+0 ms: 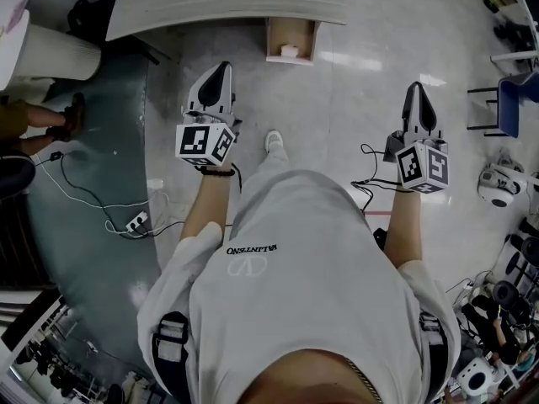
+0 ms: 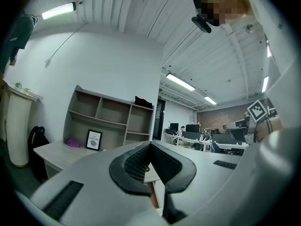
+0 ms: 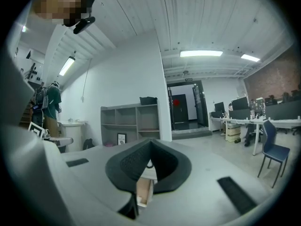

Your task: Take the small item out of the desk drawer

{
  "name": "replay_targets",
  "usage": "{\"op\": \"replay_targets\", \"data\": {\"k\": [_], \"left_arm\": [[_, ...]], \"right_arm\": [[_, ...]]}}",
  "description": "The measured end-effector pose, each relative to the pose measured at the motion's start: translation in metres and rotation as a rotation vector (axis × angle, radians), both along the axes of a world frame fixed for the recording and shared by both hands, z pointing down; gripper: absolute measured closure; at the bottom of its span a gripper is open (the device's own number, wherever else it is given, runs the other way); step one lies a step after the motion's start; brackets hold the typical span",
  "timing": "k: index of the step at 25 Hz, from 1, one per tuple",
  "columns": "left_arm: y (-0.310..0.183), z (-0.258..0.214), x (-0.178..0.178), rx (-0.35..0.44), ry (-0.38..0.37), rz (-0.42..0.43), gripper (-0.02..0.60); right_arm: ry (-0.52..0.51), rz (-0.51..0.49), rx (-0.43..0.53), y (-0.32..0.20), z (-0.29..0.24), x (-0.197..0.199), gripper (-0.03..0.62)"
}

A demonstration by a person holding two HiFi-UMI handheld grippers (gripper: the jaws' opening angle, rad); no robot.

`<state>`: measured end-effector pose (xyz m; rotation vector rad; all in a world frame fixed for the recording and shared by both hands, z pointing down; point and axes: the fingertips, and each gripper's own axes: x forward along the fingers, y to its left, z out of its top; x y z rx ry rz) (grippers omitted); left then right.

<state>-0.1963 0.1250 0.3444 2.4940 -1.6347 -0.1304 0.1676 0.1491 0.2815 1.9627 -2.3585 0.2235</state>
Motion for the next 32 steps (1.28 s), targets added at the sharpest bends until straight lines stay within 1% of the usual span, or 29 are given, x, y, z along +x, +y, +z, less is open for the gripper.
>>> {"op": "replay_targets", "data": {"k": [6, 12, 17, 21, 26, 29, 32], "left_arm": [[-0.030, 0.009, -0.007, -0.007, 0.007, 0.059, 0.586], [-0.042, 0.025, 0.003, -0.040, 0.016, 0.126, 0.586], [-0.052, 0.039, 0.016, -0.075, 0.040, 0.167, 0.586], [-0.063, 0.049, 0.024, -0.098, 0.050, 0.181, 0.586], [-0.081, 0.064, 0.037, -0.142, 0.032, 0.189, 0.586], [-0.090, 0.075, 0.047, -0.171, 0.021, 0.188, 0.586], [-0.102, 0.089, 0.066, -0.204, 0.001, 0.190, 0.586]], "right_arm": [[0.015, 0.007, 0.011, -0.032, -0.001, -0.029, 0.592], [0.027, 0.007, 0.005, -0.046, -0.001, -0.051, 0.592], [0.040, 0.011, -0.004, -0.062, -0.001, -0.054, 0.592], [0.041, 0.012, -0.017, -0.078, 0.005, -0.052, 0.592], [0.037, -0.001, -0.029, -0.102, 0.014, -0.049, 0.592], [0.037, -0.032, -0.042, -0.116, 0.023, -0.050, 0.592], [0.033, -0.074, -0.073, -0.133, 0.041, -0.048, 0.592]]}}
